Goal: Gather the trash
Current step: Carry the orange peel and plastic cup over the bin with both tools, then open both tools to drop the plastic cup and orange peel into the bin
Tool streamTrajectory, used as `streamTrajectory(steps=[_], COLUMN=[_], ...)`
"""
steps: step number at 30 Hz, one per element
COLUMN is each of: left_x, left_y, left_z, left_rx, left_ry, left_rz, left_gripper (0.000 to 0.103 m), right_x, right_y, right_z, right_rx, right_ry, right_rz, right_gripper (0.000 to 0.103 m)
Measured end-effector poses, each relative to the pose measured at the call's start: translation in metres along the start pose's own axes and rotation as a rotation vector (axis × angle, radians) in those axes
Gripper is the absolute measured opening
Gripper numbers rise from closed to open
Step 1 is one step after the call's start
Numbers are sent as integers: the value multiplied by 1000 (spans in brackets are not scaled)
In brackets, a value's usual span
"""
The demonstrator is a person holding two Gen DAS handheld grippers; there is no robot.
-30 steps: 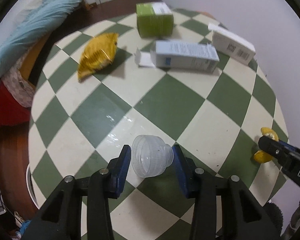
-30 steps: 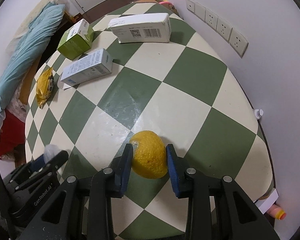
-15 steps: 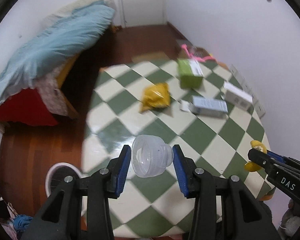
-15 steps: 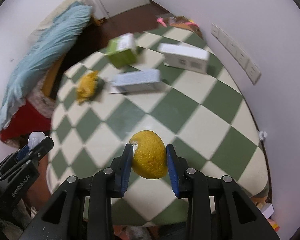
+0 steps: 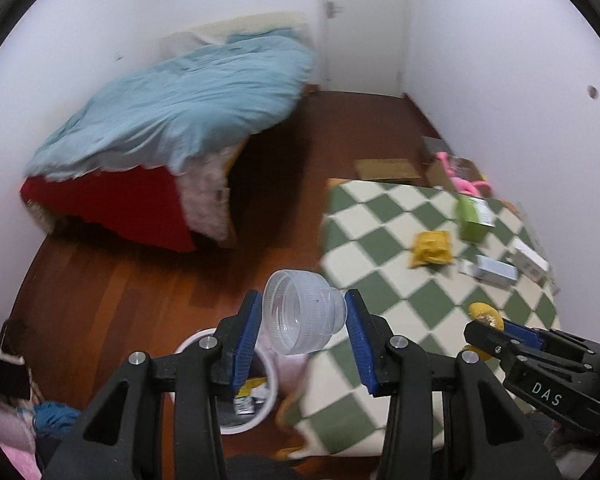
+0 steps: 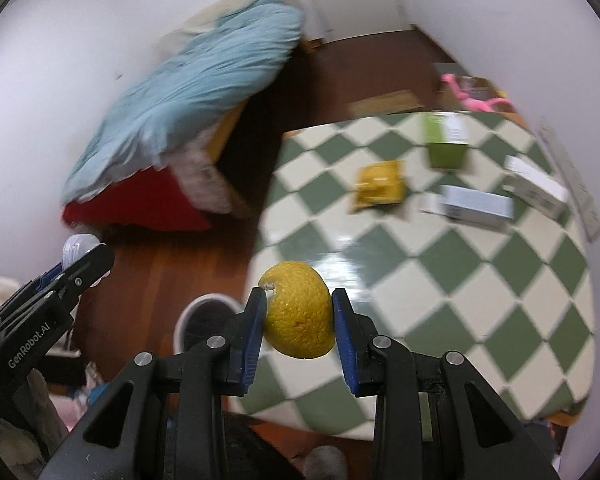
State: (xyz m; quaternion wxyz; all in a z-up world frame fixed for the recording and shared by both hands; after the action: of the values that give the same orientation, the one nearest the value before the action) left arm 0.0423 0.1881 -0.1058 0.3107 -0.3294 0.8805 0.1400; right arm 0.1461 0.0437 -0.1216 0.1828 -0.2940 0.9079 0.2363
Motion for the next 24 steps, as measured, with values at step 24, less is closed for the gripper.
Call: streamTrajectory(steps=[24], left_x=[107], left_y=[181], left_z=[180], left_rx=[66], left_ry=[457], left_rz=[-335], left_gripper=[39], right_x=[89], right_y=[171], right_z=[271], right_rx=[-9], right_ry=[453], right_rz=[-179], right_gripper=[35])
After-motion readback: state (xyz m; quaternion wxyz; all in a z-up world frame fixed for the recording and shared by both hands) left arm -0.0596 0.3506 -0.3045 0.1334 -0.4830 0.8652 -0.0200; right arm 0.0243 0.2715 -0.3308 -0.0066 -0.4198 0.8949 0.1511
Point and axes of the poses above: each gripper's, at about its wrist camera, not at the fingertips, and z roughly the way its jaws point, y to its left, x to its underside, the point moved 1 cm from there along z, roughly the way its jaws point, and after that the axes turned 2 degrees about z, right-handed, at the moved point
